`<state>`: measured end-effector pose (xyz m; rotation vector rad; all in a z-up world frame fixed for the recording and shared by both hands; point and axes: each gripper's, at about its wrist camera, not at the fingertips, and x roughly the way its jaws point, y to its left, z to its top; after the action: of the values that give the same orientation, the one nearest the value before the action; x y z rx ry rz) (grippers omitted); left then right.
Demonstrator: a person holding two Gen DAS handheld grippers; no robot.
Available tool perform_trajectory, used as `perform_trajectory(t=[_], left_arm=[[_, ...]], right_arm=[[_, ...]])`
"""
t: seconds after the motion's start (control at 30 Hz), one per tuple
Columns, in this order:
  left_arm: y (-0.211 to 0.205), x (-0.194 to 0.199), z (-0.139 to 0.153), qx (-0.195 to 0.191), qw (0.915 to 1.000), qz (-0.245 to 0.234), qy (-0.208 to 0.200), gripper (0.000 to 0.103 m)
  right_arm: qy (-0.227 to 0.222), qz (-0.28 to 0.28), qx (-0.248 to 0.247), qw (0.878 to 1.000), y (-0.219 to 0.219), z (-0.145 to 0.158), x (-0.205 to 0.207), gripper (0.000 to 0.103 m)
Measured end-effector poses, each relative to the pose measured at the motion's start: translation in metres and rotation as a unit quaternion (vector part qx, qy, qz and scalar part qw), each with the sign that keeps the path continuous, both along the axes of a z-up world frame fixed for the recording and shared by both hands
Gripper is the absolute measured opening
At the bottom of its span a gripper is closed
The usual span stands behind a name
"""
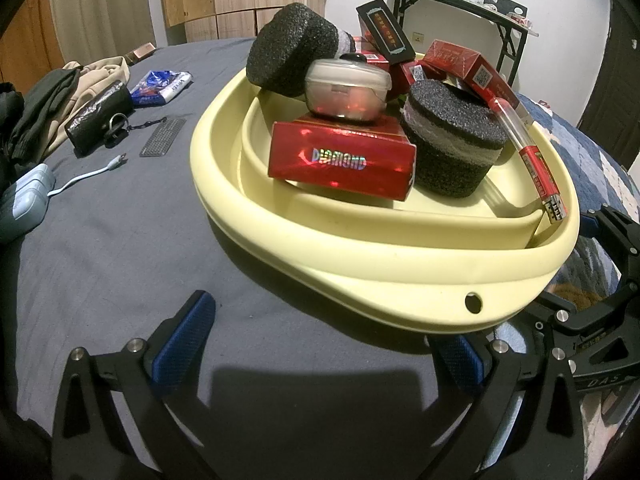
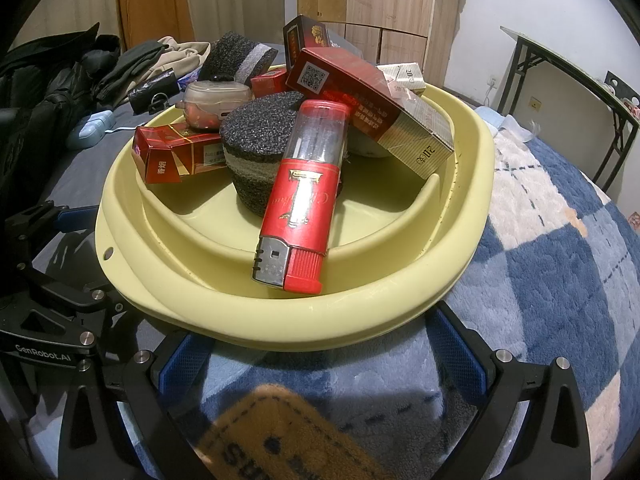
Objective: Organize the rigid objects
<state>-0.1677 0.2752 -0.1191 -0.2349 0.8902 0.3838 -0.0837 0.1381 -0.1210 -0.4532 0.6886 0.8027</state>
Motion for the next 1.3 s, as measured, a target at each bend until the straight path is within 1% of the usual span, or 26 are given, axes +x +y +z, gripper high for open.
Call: perform_trajectory(t=[1.3], left_arm=[[0.0,0.0,0.0,0.0,1.0,0.0,0.0,0.103]], right_arm=[[0.0,0.0,0.0,1.0,0.0006,-0.0003,0.0,0.103]])
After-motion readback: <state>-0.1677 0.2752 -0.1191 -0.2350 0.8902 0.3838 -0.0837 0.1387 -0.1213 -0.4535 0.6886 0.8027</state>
